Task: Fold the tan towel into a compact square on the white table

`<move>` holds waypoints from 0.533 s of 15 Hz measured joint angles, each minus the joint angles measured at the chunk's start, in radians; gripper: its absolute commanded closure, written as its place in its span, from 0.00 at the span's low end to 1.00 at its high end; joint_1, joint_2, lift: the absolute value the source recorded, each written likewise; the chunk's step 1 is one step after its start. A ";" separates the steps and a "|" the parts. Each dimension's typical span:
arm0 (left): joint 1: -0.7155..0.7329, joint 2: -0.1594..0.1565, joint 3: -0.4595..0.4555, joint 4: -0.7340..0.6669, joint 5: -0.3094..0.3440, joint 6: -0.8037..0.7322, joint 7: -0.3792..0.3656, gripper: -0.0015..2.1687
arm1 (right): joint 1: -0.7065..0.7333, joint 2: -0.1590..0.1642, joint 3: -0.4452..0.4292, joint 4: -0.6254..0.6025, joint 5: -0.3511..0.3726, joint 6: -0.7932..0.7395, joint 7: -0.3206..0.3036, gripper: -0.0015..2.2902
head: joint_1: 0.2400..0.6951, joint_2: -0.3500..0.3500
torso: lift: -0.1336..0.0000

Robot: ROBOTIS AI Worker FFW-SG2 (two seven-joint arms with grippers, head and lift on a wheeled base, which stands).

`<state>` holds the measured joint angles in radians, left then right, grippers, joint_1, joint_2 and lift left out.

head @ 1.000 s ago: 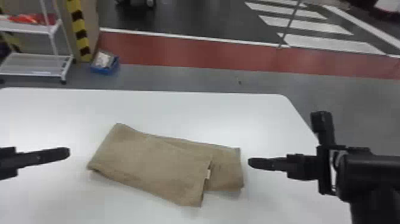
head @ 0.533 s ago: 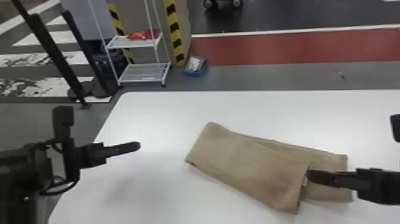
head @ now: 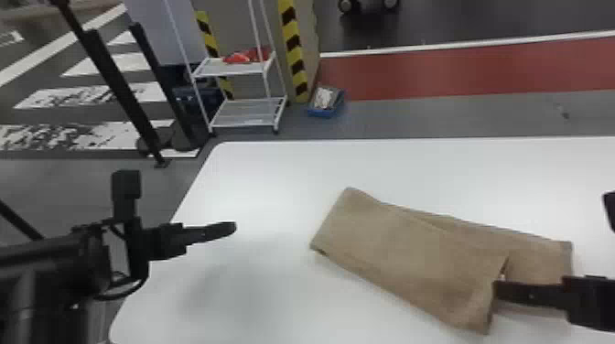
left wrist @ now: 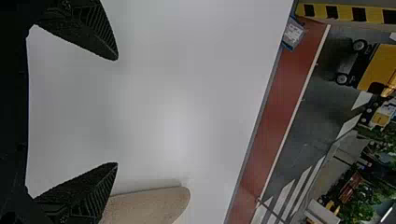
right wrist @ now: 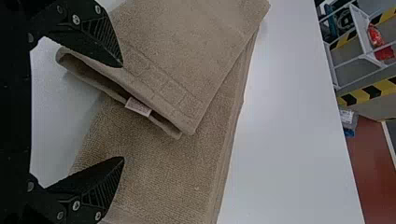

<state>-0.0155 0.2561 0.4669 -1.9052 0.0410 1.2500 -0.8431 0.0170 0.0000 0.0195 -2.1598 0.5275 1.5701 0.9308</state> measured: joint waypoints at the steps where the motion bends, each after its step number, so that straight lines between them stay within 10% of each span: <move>1: 0.002 0.000 0.001 0.002 0.000 -0.005 0.000 0.04 | 0.000 0.000 0.004 0.005 0.001 0.000 -0.007 0.12 | 1.00 0.86 | 0.08; 8: 0.012 0.000 -0.002 0.010 0.003 -0.020 0.000 0.04 | -0.006 0.000 0.026 0.047 0.006 -0.031 -0.045 0.17 | 1.00 0.85 | 0.08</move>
<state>-0.0031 0.2562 0.4648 -1.8949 0.0439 1.2301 -0.8432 0.0109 0.0000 0.0450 -2.1131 0.5333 1.5392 0.8862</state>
